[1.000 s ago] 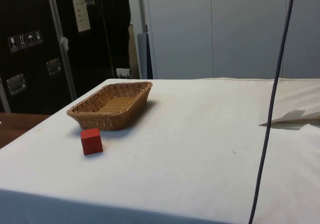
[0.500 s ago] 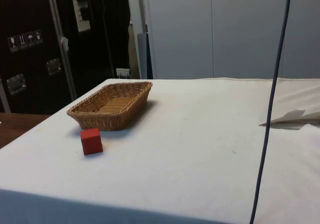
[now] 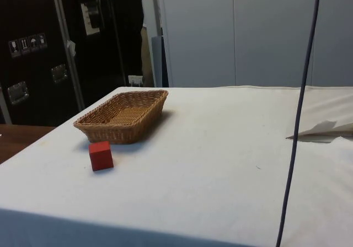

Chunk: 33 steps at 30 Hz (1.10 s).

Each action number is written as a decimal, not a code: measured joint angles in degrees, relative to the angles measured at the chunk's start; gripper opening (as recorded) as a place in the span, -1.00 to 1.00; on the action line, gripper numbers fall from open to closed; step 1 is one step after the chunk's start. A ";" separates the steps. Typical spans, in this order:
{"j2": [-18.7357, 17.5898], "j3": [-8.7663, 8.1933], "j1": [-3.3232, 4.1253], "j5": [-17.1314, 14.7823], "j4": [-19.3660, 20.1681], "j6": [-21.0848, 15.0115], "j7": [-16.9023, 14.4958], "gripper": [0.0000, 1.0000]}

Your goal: Pick up the cube and place it into the basket.

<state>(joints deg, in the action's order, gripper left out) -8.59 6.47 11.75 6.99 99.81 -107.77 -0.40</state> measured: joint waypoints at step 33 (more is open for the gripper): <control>-10.20 2.01 0.46 0.06 -8.19 -1.43 -2.46 1.00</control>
<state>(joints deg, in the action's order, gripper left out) -18.79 8.48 12.20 7.05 91.62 -109.21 -2.86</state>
